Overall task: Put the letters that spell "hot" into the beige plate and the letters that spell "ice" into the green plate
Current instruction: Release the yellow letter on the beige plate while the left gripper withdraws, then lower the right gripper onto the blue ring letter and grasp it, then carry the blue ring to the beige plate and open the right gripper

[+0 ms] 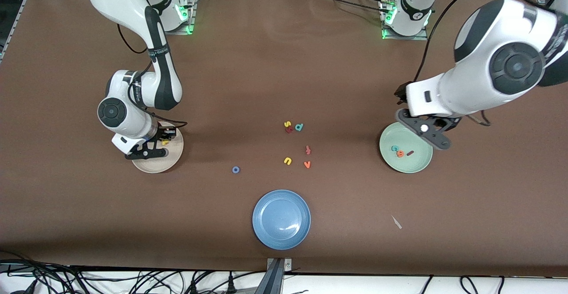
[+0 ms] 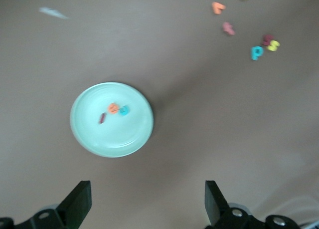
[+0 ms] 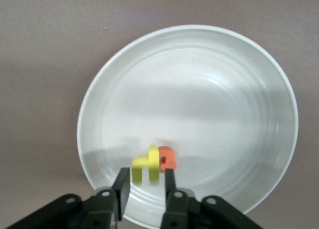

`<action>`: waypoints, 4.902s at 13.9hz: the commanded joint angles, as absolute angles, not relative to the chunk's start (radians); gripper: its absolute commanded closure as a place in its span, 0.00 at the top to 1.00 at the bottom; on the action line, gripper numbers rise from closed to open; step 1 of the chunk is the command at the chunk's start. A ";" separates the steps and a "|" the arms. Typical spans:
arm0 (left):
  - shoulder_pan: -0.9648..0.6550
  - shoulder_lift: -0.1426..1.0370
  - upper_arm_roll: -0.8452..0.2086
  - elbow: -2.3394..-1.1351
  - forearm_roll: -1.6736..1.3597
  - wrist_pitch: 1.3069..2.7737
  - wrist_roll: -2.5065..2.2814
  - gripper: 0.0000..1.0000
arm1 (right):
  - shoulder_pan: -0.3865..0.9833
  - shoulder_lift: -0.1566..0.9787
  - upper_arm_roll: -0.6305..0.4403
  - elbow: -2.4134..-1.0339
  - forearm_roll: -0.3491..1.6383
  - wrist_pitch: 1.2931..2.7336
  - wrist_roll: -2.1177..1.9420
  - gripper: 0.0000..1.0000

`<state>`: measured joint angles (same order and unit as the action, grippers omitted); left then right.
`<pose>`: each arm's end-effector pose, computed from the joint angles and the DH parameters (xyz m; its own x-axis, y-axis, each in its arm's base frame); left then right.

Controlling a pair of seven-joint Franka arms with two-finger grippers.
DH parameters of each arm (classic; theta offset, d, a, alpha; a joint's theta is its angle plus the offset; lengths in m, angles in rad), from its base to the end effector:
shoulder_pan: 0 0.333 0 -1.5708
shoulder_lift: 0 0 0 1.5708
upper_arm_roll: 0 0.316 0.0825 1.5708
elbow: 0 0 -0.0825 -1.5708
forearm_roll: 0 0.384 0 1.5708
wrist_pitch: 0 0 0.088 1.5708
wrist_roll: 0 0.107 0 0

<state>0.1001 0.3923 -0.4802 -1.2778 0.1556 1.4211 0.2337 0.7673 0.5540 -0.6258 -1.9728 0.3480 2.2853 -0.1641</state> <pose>0.6188 -0.1667 0.5331 0.8092 -0.5542 -0.1952 -0.5523 -0.8308 0.0693 0.5905 0.1021 0.2240 0.9879 0.1081 -0.1113 0.1155 -0.9913 0.0623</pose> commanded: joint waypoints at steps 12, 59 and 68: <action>-0.055 -0.006 0.043 -1.628 0.006 1.688 0.135 1.00 | 0.773 0.787 -0.428 -1.455 0.446 2.115 0.097 1.00; -0.087 0.029 0.034 -1.540 0.003 1.563 0.121 1.00 | 0.710 1.023 -0.347 -1.207 0.454 2.209 -0.072 0.13; -0.071 0.029 0.037 -1.540 0.005 1.562 0.087 1.00 | 0.675 0.804 -0.506 -1.357 0.451 1.887 -0.346 0.05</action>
<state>-0.0764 0.0186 0.0369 -1.5701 -0.0157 1.5846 0.1008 0.6754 0.8951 -0.4633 -1.2225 0.4283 1.9097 -0.2175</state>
